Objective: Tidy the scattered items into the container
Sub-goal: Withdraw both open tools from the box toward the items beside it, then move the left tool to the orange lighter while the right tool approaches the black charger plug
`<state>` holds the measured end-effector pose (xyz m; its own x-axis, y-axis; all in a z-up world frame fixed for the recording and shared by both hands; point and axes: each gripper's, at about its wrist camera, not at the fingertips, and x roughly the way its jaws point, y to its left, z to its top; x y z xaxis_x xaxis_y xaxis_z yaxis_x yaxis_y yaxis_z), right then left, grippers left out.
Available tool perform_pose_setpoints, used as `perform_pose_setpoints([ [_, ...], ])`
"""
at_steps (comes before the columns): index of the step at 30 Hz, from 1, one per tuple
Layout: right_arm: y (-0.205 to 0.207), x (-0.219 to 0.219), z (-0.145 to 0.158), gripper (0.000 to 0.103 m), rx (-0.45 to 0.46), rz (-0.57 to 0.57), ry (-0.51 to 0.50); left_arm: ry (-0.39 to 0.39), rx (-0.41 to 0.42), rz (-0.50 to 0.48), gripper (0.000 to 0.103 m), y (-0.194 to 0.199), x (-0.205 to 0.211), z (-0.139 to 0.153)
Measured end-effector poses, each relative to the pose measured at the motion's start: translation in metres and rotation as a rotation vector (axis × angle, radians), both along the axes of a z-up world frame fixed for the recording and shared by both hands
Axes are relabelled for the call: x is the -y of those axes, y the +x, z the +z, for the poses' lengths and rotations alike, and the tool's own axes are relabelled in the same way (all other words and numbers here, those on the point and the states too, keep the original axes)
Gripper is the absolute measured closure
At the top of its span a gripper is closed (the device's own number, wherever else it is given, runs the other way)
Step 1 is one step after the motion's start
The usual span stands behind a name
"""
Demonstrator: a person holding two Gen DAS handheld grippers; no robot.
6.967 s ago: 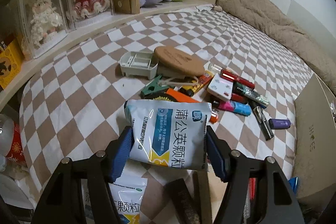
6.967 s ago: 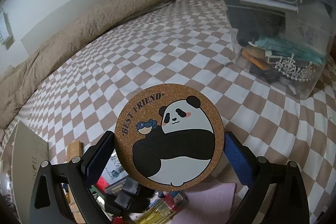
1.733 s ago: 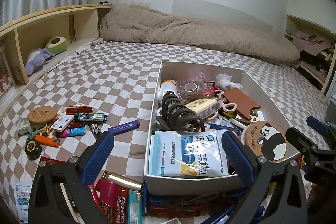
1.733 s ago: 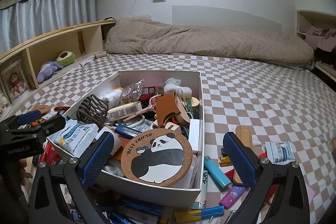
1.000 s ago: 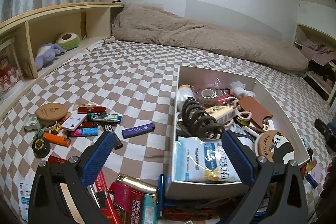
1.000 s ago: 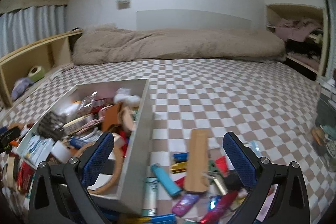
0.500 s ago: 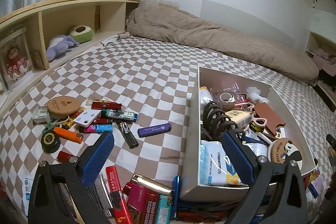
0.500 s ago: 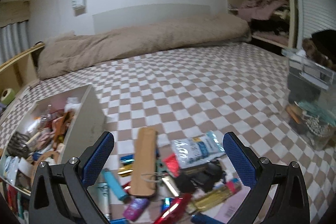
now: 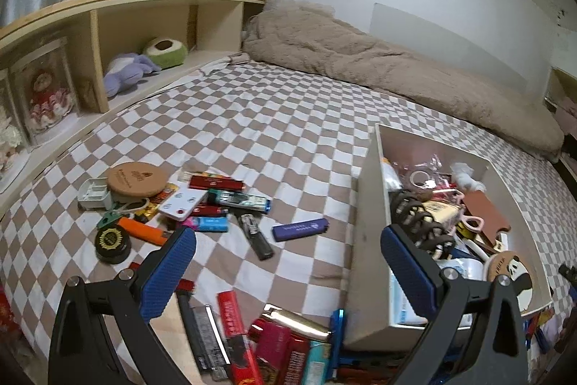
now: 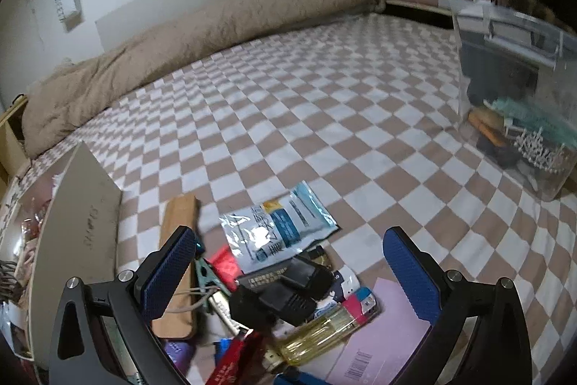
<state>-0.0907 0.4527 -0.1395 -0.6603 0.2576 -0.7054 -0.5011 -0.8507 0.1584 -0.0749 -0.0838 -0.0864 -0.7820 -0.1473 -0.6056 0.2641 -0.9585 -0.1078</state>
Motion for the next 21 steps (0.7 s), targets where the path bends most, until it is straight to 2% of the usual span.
perform_pose_setpoints([
  [11, -0.004, -0.008, -0.020, 0.000, 0.080, -0.013, -0.061, 0.019, 0.070, 0.098, 0.000, -0.003, 0.046, -0.009],
  [21, -0.006, -0.006, -0.025, 0.000, 0.113, 0.001, -0.069, 0.067, 0.221, 0.168, 0.000, -0.028, 0.081, -0.042],
])
